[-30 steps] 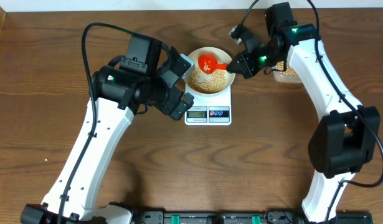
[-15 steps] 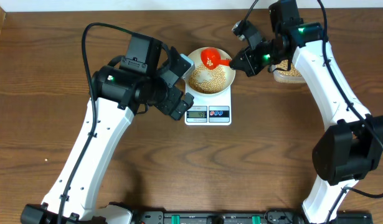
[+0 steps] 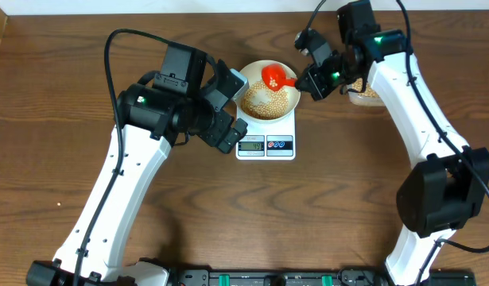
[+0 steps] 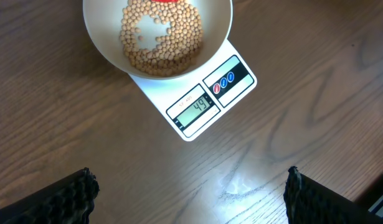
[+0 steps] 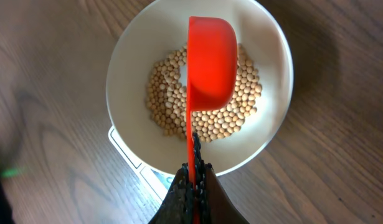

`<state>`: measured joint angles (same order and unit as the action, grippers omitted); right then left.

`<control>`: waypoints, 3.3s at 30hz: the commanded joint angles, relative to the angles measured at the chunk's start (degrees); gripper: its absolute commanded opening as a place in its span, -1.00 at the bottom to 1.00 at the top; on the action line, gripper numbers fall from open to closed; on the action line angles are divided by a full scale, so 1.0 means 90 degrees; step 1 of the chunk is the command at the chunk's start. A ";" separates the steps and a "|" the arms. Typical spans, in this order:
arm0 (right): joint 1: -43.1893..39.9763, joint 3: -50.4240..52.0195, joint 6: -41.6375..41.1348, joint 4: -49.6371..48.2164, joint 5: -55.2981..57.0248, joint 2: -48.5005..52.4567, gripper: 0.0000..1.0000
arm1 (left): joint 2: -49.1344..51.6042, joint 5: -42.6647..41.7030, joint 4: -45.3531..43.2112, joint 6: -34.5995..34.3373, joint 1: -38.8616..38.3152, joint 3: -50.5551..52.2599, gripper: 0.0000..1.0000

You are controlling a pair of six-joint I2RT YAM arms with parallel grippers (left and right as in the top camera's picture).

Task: Scoop item into bowl and weigh 50g on scale
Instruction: 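Hold the red scoop over the bowl and tip it again, then carry the empty red scoop right toward the soybean tub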

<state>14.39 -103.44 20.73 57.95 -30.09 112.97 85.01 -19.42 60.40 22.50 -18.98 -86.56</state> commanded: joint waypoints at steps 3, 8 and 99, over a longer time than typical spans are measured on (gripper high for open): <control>0.0080 -0.0138 0.0087 0.0015 0.0143 -0.0172 -0.98 | 0.0044 -0.0056 0.0019 -0.0010 -0.0007 -0.0109 0.96; 0.0080 -0.0141 0.0214 0.0012 0.0189 -0.0233 -0.98 | 0.0044 -0.0056 0.0022 -0.0010 -0.0007 -0.0109 0.96; -0.3050 -0.0165 -0.0753 0.0112 -0.2909 -0.1071 -0.98 | 0.0044 -0.0056 0.0022 -0.0010 -0.0007 -0.0109 0.96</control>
<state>-9.61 -103.50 17.87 58.94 -50.54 104.53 85.01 -19.40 60.40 22.50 -18.98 -86.56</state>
